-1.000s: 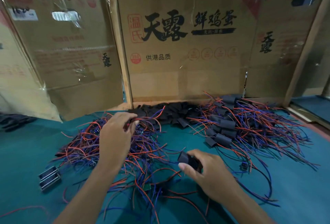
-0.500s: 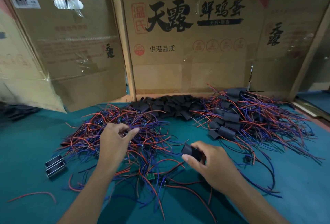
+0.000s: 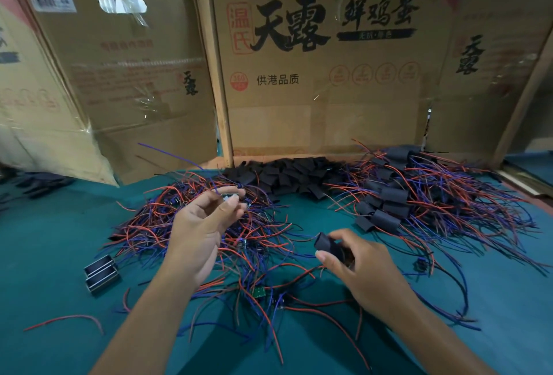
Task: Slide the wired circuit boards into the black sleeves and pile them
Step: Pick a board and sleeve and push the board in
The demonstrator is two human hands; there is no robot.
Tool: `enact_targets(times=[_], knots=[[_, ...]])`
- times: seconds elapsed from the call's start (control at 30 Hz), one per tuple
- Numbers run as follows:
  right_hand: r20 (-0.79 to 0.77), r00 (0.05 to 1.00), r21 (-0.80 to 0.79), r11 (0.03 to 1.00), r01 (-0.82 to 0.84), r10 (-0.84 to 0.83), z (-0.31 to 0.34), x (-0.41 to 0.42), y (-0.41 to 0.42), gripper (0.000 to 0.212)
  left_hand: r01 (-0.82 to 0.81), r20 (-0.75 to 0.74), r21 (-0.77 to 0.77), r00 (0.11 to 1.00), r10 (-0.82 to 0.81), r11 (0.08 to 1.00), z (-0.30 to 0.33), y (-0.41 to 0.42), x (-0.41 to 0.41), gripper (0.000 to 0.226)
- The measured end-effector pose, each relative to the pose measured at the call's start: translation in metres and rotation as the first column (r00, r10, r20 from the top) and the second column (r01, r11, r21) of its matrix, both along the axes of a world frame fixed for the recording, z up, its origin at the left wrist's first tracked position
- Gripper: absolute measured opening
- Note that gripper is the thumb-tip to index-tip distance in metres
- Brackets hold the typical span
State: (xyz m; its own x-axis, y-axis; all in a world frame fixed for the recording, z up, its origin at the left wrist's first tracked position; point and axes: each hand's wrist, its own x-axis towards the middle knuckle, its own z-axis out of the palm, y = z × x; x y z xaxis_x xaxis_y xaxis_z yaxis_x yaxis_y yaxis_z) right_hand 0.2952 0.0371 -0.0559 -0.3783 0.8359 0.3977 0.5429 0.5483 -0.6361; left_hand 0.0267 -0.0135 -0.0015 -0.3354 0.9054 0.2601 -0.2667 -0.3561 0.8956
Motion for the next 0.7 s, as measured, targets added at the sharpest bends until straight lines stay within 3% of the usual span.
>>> enact_targets(times=[0.13,0.27,0.37,0.47,0.6,0.7], knots=[[0.018,1.0,0.0,1.0,-0.001,0.001,-0.002,-0.001,0.0,0.034,-0.155,-0.234,0.116,0.956,0.179,0.981,0.006,-0.003,0.0,0.038],[0.041,0.999,0.006,1.0,-0.001,0.0,-0.003,0.0,0.0,0.04,-0.154,-0.247,0.118,0.952,0.18,0.981,0.01,-0.007,0.006,0.039],[0.064,0.998,0.008,1.0,-0.012,0.011,-0.003,-0.001,0.0,0.03,-0.167,-0.288,0.074,0.94,0.182,0.983,0.01,-0.01,0.013,0.033],[0.06,0.998,0.008,1.0,-0.027,0.026,-0.002,-0.002,-0.002,0.029,-0.151,-0.28,0.027,0.948,0.152,0.988,0.011,-0.01,0.02,0.032],[0.044,0.998,0.007,0.999,-0.04,0.04,-0.001,-0.003,-0.004,0.033,-0.092,-0.128,-0.046,0.988,0.086,0.995,0.009,-0.009,0.029,0.045],[0.047,0.998,-0.009,0.999,-0.044,0.044,-0.001,-0.003,-0.005,0.036,-0.095,-0.163,-0.05,0.983,0.086,0.994,0.008,-0.01,0.031,0.046]])
